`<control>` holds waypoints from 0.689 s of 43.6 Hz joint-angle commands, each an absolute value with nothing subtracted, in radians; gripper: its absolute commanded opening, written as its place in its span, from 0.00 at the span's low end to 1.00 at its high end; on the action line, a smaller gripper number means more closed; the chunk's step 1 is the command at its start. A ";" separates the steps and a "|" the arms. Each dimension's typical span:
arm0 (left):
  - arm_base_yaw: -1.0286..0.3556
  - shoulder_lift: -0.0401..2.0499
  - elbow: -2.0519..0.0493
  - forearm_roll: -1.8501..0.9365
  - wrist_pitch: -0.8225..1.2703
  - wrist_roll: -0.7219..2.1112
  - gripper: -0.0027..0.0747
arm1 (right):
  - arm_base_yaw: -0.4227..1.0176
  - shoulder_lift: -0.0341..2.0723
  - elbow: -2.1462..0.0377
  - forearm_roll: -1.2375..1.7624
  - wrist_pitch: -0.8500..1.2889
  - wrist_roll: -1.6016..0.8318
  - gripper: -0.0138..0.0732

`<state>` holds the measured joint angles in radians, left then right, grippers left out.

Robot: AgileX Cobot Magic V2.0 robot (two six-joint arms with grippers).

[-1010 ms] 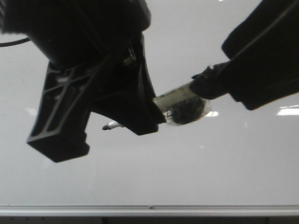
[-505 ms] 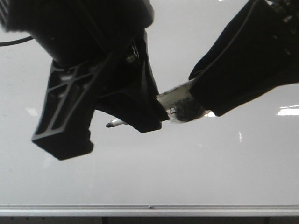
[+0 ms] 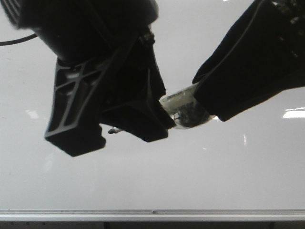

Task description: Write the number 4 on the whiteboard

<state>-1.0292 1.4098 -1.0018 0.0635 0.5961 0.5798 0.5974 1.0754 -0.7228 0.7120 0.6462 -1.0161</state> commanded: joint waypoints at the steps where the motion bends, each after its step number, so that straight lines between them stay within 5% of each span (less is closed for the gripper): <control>1: -1.029 1.373 -1.035 0.052 0.526 0.557 0.91 | 0.574 1.059 -0.754 0.744 0.620 -1.012 0.09; 13: -1.027 1.373 -1.035 0.051 0.526 0.557 0.85 | 0.346 0.967 -0.715 0.666 0.632 -0.885 0.09; 20: -1.027 1.373 -1.035 0.050 0.526 0.557 0.71 | 0.150 0.885 -0.711 0.666 0.635 -0.857 0.09; 30: -1.027 1.373 -1.035 0.050 0.533 0.557 0.11 | 0.061 0.871 -0.711 0.667 0.606 -0.801 0.09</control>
